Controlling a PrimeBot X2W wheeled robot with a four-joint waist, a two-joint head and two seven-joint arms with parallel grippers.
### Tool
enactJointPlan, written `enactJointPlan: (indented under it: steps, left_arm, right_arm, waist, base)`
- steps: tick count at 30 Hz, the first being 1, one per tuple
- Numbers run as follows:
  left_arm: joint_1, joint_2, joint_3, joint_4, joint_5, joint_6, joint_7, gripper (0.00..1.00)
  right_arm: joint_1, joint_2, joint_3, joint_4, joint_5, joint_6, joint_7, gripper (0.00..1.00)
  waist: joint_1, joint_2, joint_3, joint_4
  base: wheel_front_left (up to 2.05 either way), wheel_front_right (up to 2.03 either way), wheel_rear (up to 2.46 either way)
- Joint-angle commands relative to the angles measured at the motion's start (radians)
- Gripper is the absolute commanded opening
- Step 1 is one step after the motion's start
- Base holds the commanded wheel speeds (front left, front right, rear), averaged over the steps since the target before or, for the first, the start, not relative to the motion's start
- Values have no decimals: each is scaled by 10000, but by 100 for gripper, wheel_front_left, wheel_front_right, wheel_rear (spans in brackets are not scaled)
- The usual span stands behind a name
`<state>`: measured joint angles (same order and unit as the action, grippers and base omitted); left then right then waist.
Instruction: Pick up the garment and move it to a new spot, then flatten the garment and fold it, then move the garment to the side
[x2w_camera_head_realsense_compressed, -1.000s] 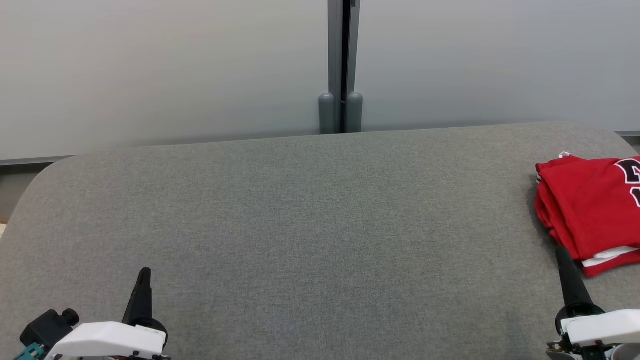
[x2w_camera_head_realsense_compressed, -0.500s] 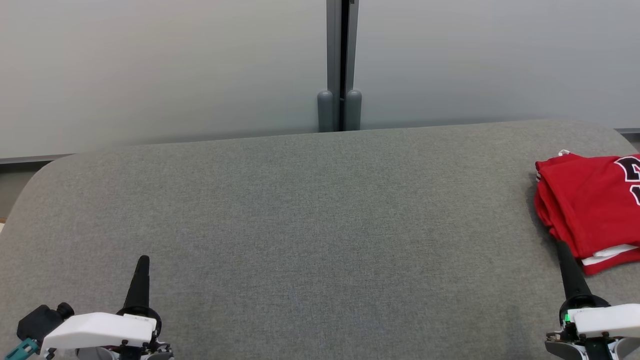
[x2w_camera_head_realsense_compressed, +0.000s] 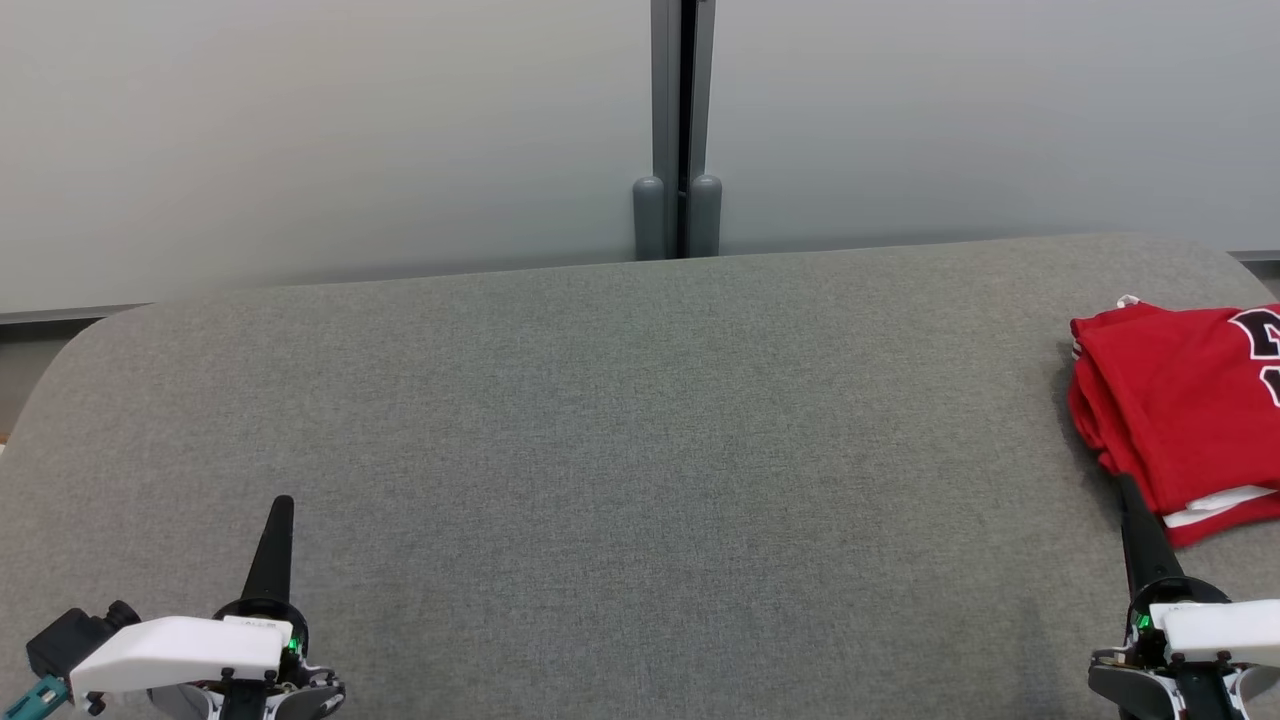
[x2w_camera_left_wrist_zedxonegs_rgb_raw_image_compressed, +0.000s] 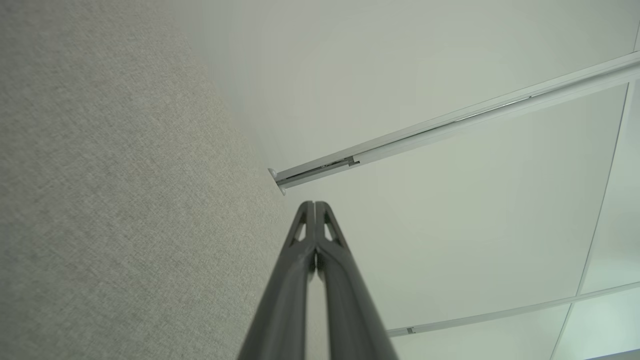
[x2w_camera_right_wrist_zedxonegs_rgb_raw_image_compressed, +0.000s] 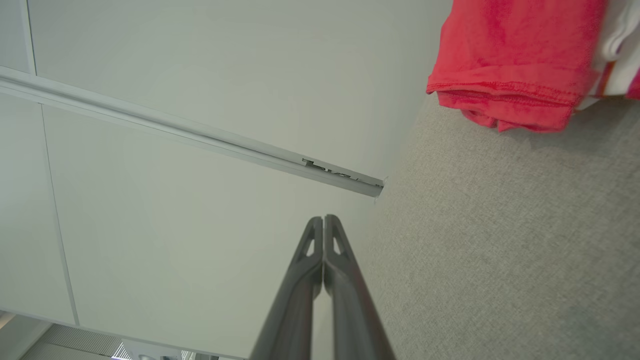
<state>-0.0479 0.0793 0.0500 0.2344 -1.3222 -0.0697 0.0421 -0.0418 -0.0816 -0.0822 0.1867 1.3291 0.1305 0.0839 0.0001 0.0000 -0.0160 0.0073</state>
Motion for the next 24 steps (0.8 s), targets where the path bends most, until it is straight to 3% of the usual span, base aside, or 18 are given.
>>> enactJointPlan:
  steps: [1, 24]
  left_arm:
    - [-247, 23, 106, -38, -255, -107, 60, 0]
    - [-521, -165, 476, 60, -1932, -458, 498, 0]
  right_arm:
    - [-183, -2, -44, 21, 249, 3, 61, 0]
    - [-512, 182, -221, 396, 1902, 4, 218, 0]
  waist:
    - [0, 0, 8, -3]
    - [0, 0, 115, -44]
  base:
    - [0, 0, 0]
    - [0, 0, 0]
